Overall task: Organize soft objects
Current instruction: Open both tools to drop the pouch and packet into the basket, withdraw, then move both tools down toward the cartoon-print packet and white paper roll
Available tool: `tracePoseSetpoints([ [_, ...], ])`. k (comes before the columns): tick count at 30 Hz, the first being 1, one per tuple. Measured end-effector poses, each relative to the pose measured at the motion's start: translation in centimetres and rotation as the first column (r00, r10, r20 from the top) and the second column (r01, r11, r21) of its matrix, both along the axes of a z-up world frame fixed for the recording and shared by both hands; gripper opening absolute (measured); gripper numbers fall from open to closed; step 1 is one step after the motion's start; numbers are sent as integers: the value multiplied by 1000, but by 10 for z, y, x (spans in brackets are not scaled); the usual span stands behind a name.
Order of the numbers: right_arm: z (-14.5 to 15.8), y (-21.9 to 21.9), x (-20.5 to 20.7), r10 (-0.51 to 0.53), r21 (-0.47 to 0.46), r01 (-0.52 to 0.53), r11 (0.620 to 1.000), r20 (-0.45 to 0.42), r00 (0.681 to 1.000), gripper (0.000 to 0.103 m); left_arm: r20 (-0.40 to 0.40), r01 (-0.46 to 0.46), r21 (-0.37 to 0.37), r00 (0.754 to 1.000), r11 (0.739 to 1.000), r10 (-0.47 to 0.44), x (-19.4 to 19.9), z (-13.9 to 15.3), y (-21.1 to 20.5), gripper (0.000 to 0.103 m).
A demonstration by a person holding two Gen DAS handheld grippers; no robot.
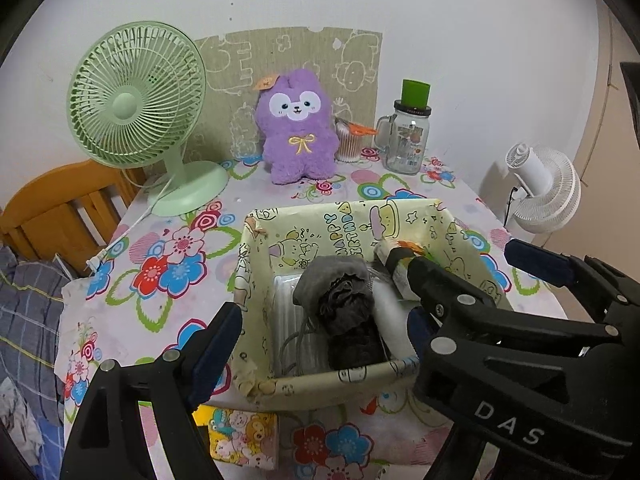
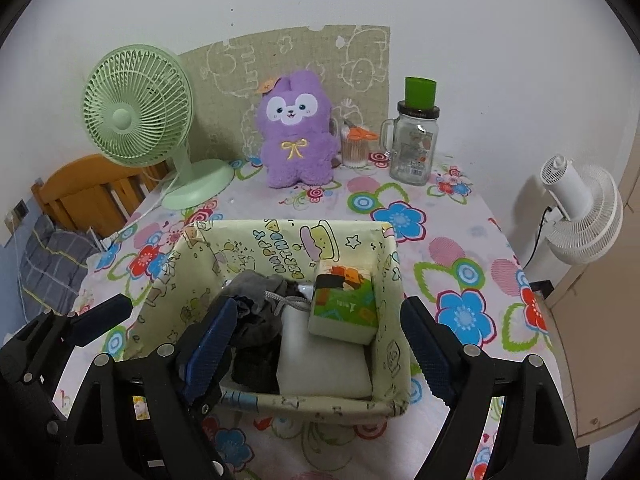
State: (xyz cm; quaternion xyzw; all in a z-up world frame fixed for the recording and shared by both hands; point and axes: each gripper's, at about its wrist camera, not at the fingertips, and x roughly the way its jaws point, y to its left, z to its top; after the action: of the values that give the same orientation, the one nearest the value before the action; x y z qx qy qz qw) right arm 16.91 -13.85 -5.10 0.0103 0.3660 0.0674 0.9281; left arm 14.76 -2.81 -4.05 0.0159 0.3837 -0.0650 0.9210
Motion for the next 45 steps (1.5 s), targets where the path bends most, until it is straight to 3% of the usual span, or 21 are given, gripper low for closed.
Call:
tracePoseSetpoints([
  [23,16,1,-54,3,-11,-2,1000,58,998,86,63,-1,13,998,1000,1,-54,14,1,89],
  [45,11,2,-105,7,-21,-6,1000,78,997,86,76,9,-1,997,1000,-9,-101,9,3,89],
])
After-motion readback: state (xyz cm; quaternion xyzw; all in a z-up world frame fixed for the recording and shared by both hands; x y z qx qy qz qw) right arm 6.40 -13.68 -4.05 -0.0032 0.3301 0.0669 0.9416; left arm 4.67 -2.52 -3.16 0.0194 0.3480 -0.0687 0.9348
